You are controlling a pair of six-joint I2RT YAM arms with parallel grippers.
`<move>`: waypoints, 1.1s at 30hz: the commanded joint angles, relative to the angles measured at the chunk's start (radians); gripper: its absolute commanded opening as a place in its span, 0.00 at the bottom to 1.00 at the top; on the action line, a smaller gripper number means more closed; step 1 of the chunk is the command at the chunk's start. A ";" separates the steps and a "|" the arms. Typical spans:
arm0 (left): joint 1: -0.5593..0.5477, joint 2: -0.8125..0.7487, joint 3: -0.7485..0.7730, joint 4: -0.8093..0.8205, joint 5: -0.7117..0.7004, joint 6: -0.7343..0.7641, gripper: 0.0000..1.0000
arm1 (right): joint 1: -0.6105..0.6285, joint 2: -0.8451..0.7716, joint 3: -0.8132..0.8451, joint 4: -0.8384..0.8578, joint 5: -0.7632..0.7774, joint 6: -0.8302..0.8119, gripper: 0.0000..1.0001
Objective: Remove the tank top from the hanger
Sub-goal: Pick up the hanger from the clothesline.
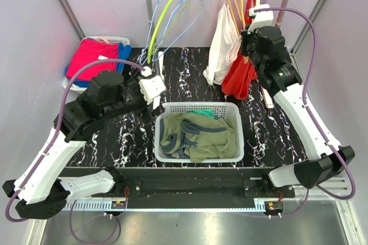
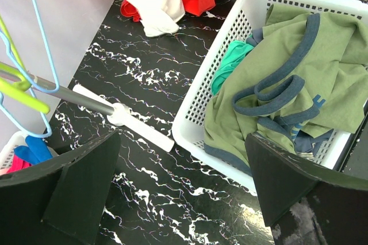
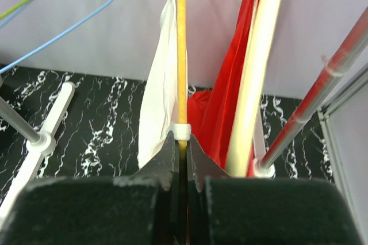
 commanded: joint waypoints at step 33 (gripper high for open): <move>0.027 0.016 0.018 0.042 0.101 0.008 0.99 | -0.001 -0.570 0.231 -0.303 -0.613 0.127 0.00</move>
